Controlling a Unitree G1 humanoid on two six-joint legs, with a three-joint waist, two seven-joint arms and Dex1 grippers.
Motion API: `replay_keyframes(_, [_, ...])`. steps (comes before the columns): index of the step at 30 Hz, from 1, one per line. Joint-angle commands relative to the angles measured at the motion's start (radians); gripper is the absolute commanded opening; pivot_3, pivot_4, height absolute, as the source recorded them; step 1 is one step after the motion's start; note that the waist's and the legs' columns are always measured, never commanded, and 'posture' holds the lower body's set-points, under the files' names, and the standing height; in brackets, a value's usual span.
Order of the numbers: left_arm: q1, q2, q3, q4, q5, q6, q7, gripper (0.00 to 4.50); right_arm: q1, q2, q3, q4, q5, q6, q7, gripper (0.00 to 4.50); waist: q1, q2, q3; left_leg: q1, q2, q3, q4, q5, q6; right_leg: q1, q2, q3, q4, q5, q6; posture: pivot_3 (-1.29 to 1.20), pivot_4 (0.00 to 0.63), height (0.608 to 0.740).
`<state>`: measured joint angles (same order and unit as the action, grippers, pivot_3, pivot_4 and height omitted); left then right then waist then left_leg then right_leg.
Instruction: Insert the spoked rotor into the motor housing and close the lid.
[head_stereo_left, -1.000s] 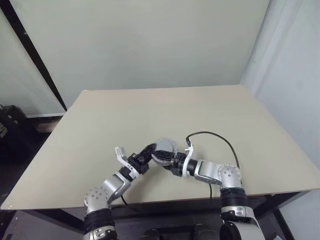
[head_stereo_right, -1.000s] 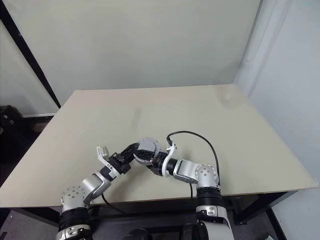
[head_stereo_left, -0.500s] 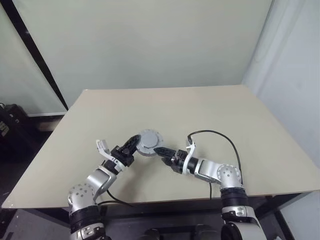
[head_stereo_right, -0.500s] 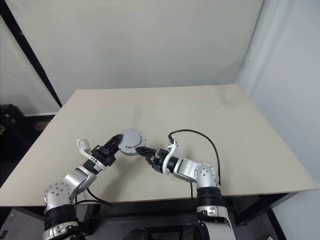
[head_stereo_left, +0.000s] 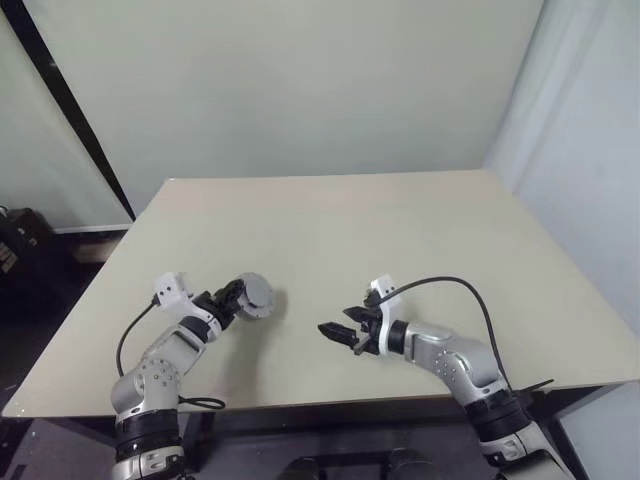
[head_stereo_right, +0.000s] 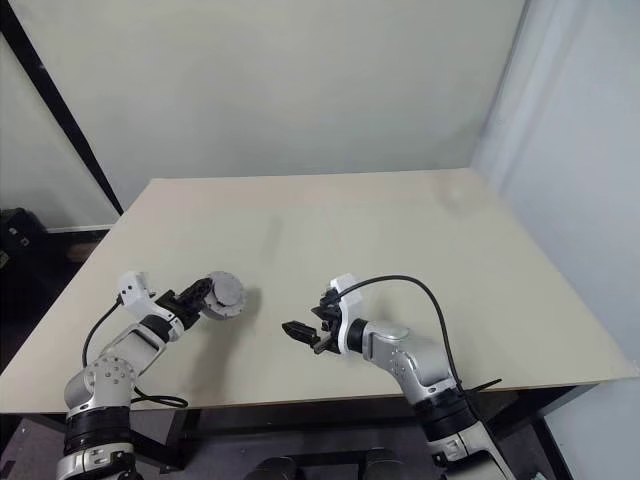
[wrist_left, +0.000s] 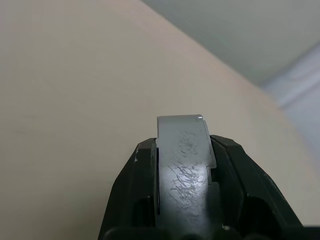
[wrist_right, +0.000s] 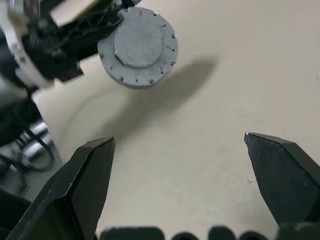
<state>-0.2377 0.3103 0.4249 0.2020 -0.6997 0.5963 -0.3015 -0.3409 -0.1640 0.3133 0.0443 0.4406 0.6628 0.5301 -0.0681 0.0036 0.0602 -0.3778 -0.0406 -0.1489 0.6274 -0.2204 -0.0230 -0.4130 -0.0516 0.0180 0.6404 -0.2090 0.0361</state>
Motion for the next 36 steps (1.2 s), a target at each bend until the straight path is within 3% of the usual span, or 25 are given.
replay_keyframes(1, [-0.035, 0.017, 0.001, -0.004, 0.041, -0.081, -0.026, 1.14, -0.006, 0.002, 0.01, -0.03, -0.047, -0.073, 0.031, 4.5, 0.0, 0.0, 0.0, 0.0, 0.0, 0.0, 0.0, 0.0, 0.0, 0.0, 0.0, 0.0, 0.0, 0.0, 0.0, 0.0, 0.0, 0.74])
replay_keyframes(19, [-0.067, 0.024, -0.006, 0.212, 0.22, -0.296, 0.025, 1.14, 0.003, 0.008, 0.01, -0.009, -0.148, -0.112, 0.048, 4.5, -0.002, -0.003, 0.001, 0.004, 0.002, 0.001, 0.001, 0.0, 0.0, 0.002, 0.0, -0.001, 0.002, 0.0, 0.0, 0.0, 0.0, 0.74])
replay_keyframes(29, [-0.063, 0.024, -0.006, 0.23, 0.244, -0.316, 0.047, 4.46, 0.003, 0.012, 0.007, 0.006, -0.175, -0.109, 0.05, 4.5, 0.019, -0.003, 0.001, 0.003, 0.0, 0.0, 0.001, 0.0, 0.0, 0.003, 0.0, -0.001, 0.001, 0.001, 0.001, 0.0, 0.0, 0.74])
replay_keyframes(36, [-0.053, 0.019, -0.011, 0.197, 0.293, -0.364, 0.087, 4.46, 0.001, 0.017, 0.006, 0.019, -0.184, -0.115, 0.05, 4.5, 0.019, -0.004, 0.001, 0.003, 0.0, 0.0, 0.002, 0.0, 0.0, 0.003, 0.0, -0.001, 0.001, 0.001, 0.001, 0.0, 0.0, 0.74])
